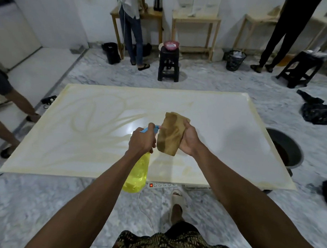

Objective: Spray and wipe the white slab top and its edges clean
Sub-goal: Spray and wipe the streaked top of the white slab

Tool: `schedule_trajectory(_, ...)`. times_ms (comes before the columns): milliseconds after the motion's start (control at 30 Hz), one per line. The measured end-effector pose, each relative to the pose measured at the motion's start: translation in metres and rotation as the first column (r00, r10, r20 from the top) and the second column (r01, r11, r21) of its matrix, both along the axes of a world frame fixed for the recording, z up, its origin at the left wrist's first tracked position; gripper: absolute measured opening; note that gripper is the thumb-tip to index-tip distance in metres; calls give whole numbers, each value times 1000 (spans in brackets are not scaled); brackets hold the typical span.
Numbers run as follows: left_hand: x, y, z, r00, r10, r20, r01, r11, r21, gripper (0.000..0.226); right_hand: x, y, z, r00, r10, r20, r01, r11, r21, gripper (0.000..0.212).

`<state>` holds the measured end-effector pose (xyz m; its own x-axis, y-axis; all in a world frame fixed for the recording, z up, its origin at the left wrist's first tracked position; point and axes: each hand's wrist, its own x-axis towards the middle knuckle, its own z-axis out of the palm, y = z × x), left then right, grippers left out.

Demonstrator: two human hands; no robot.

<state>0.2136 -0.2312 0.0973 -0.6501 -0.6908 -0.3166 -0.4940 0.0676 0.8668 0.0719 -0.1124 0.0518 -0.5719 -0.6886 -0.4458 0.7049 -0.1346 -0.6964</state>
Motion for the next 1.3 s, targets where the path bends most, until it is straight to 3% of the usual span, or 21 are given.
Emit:
schedule_trajectory(333, -22, -18, 3, 999, 35, 21, -35, 999, -9, 66, -34, -31, -4, 1000, 9, -12, -8, 1000, 30, 62)
schedule_trajectory(467, -52, -33, -3, 992, 67, 105, -64, 997, -32, 74, -63, -42, -5, 999, 40, 0, -40, 999, 6, 58)
schedule_trajectory(567, -88, -44, -7, 995, 48, 86, -49, 999, 6, 67, -92, -52, -14, 999, 42, 21, -42, 998, 43, 59)
schedule_trajectory(733, -166, -66, -20, 997, 75, 35, -79, 989, 127, 89, -161, -61, -46, 999, -22, -41, 31, 969, 246, 54)
schedule_trajectory(900, -246, -78, -36, 998, 53, 31, -57, 985, 161, 91, -257, -60, -89, 975, -59, -216, 167, 833, 528, 61)
schedule_trajectory(1000, -285, -87, -46, 997, 73, 7, -74, 983, 168, 71, -317, -66, -94, 880, -74, -469, 365, 737, 569, 46)
schedule_trajectory(1067, -310, -97, -51, 994, 108, -27, -102, 981, 166, 60, -358, -75, -96, 739, -80, -669, 521, 697, 492, 39)
schedule_trajectory(1133, -327, -104, -53, 990, 130, -63, -120, 984, 135, 43, -389, -84, -107, 606, 21, -795, 585, 666, 464, 39)
schedule_trajectory(1200, -344, -113, -58, 985, 134, -106, -120, 985, 126, 38, -423, -97, -125, 541, 124, -832, 586, 654, 479, 42)
schedule_trajectory(1300, -362, -125, -74, 978, 141, -156, -124, 985, 117, 40, -456, -124, -152, 577, 340, -742, 488, 585, 648, 58)
